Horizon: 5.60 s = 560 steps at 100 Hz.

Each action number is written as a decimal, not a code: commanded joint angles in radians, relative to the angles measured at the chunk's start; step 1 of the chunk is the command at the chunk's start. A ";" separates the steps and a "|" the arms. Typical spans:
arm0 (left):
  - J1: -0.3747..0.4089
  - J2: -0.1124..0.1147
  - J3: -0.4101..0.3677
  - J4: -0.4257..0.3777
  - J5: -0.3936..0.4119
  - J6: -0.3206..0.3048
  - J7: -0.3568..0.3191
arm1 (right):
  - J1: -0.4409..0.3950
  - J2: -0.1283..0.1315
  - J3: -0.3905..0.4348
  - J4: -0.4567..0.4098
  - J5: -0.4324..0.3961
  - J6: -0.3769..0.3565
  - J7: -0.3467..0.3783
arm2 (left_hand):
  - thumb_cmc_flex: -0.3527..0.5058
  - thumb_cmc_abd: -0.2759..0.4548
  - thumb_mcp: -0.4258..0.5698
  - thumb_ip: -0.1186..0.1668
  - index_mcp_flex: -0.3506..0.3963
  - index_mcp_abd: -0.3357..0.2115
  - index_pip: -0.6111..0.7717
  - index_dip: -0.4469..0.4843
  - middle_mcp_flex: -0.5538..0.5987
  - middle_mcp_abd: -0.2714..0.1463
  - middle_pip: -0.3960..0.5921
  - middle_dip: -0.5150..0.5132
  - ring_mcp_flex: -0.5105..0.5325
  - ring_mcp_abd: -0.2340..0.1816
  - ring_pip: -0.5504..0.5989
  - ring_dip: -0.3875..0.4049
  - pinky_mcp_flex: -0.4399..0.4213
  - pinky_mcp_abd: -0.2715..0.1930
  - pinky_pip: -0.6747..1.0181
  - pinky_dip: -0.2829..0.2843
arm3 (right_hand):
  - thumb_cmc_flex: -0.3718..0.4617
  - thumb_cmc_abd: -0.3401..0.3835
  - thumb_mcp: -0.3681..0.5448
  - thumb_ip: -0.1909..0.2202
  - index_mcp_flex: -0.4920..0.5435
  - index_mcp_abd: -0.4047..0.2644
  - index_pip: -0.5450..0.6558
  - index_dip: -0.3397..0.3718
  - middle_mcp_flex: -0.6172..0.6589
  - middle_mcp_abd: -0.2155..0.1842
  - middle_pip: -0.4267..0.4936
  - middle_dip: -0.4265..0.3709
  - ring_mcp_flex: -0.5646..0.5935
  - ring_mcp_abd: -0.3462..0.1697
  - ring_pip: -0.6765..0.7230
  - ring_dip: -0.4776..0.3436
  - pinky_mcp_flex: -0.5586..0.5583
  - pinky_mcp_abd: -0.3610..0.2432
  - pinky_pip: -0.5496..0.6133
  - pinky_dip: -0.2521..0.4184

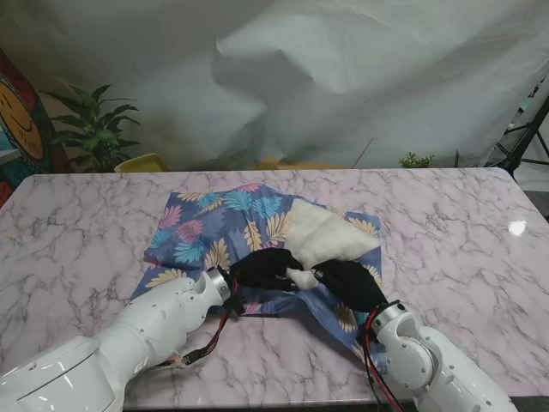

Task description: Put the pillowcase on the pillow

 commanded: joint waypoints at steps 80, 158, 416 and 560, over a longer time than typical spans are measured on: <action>0.022 0.018 -0.041 -0.034 -0.053 0.048 -0.088 | 0.069 0.020 0.022 0.063 0.137 -0.135 0.275 | 0.042 0.041 0.067 0.050 0.170 0.281 0.829 0.095 0.007 -0.079 -0.009 0.003 0.002 0.025 -0.019 -0.027 0.046 -0.055 0.005 0.002 | 0.137 -0.113 0.019 0.032 0.755 -0.306 0.670 0.612 0.841 -0.009 0.371 0.283 0.802 -0.003 1.240 0.553 0.972 0.331 0.755 0.000; 0.031 0.044 -0.031 -0.083 -0.107 0.049 -0.210 | -0.032 0.096 0.180 -0.278 -0.493 0.054 0.337 | 0.042 0.051 0.058 0.053 0.165 0.279 0.827 0.097 0.007 -0.073 -0.012 0.003 -0.003 0.028 -0.012 -0.038 0.043 -0.051 0.008 -0.005 | 0.104 -0.075 0.032 0.053 0.840 -0.295 0.653 0.412 0.898 -0.152 1.064 0.550 0.808 -0.277 1.574 1.012 1.112 -0.012 1.278 0.616; 0.053 0.175 -0.009 -0.397 -0.236 0.244 -0.506 | -0.190 0.078 0.201 -0.370 -0.064 0.126 0.533 | 0.057 0.198 -0.156 0.049 0.100 0.243 0.777 0.096 -0.045 -0.079 -0.040 -0.055 -0.141 0.099 0.016 -0.047 -0.108 -0.022 0.054 0.045 | -0.077 0.023 0.024 0.057 0.722 -0.141 0.310 0.134 0.911 0.044 0.351 0.150 0.804 0.011 0.973 0.398 0.973 0.349 0.780 -0.045; 0.069 0.187 -0.026 -0.424 -0.288 0.215 -0.540 | -0.042 0.044 0.098 -0.212 -0.548 0.146 -0.399 | 0.095 0.383 -0.426 0.059 -0.400 0.084 -0.004 -0.455 -0.338 0.062 -0.596 -0.635 -0.601 0.350 -0.680 -0.283 -0.704 0.312 -0.526 0.121 | 0.108 -0.309 0.322 0.096 0.879 -0.251 1.098 0.786 0.894 -0.130 1.282 0.701 0.757 -0.620 1.635 1.391 1.122 0.172 1.278 0.917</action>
